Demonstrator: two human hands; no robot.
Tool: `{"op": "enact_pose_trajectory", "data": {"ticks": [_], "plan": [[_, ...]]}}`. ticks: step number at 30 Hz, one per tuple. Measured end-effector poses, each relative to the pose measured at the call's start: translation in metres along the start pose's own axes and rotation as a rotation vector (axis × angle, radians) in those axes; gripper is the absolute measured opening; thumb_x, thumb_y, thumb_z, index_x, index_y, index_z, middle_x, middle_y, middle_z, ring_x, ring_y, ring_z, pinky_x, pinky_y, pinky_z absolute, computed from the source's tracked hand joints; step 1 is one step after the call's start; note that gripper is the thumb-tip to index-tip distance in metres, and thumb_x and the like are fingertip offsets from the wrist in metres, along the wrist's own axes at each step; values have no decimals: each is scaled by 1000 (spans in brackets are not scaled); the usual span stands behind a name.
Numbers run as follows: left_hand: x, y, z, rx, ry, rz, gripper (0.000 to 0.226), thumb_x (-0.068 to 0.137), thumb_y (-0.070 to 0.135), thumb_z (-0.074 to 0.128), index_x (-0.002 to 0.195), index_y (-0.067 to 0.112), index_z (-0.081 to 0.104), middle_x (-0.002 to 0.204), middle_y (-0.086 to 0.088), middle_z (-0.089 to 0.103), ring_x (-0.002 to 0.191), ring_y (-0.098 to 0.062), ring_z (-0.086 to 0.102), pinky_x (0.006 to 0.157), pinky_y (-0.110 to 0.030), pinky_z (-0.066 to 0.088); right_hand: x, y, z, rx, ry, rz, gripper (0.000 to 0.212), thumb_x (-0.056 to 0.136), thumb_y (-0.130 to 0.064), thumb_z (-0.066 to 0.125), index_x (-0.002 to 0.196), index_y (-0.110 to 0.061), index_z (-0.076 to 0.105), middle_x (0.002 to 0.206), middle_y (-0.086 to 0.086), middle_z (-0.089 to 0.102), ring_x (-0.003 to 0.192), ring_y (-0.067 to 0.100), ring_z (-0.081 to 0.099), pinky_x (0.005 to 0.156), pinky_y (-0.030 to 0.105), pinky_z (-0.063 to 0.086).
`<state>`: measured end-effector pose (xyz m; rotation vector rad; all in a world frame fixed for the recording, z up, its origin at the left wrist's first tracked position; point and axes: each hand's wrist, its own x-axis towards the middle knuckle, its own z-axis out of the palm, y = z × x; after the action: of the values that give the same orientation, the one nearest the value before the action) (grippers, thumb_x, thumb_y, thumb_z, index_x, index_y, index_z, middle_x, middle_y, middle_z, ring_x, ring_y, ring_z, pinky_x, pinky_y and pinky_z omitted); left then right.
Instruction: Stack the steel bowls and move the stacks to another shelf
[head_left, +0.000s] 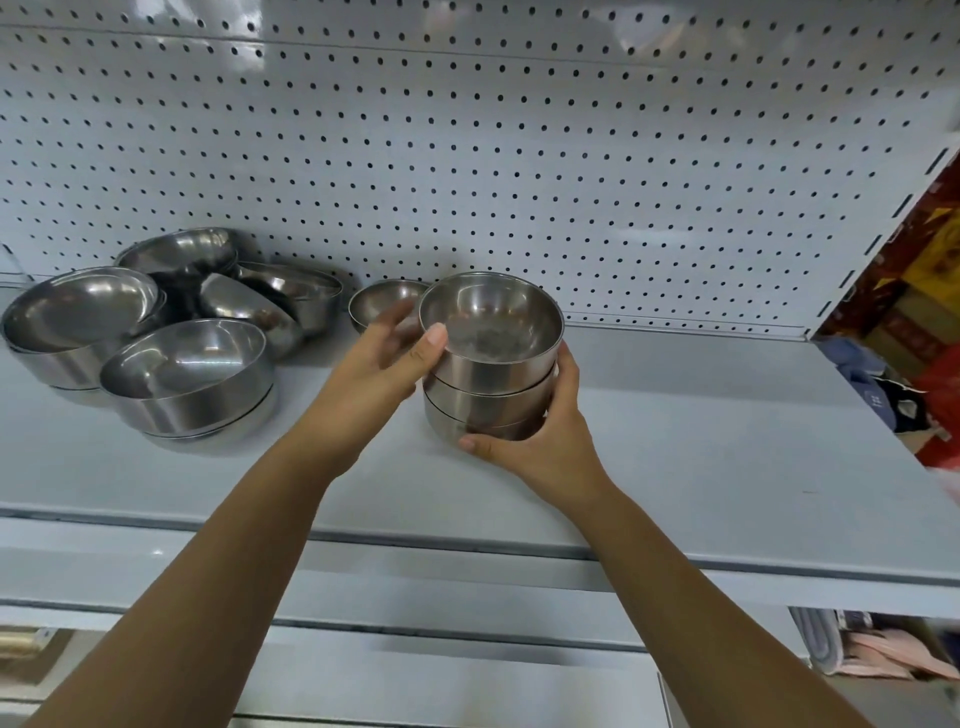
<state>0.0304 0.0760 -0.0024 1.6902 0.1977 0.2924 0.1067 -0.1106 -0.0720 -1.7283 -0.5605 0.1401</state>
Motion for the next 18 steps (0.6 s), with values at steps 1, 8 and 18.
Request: {"op": "enact_pose_trajectory", "data": {"ticks": [1,8,18], "plan": [[0,-2,2,-24,-11,-11,61,84,62,67,137,38,53,117,21,71,115,-1,65,109,-45,47,0,0,0,-3,4,1,137,53,-43,103,155,-51,11,152,-26,40,138,-2,46,113,39,49],[-8,-2,11,-73,-10,5,59,88,51,60,142,27,54,109,17,71,106,-1,66,102,-35,52,-4,-1,0,-8,29,7,133,52,-44,103,152,-53,16,150,-20,45,137,8,51,109,42,52],[-41,10,36,-126,9,5,41,97,54,54,126,27,65,102,4,65,102,-14,61,107,-48,49,-39,-18,-33,4,10,-14,132,54,-38,103,151,-55,15,143,-30,46,131,3,54,102,26,53]]}}
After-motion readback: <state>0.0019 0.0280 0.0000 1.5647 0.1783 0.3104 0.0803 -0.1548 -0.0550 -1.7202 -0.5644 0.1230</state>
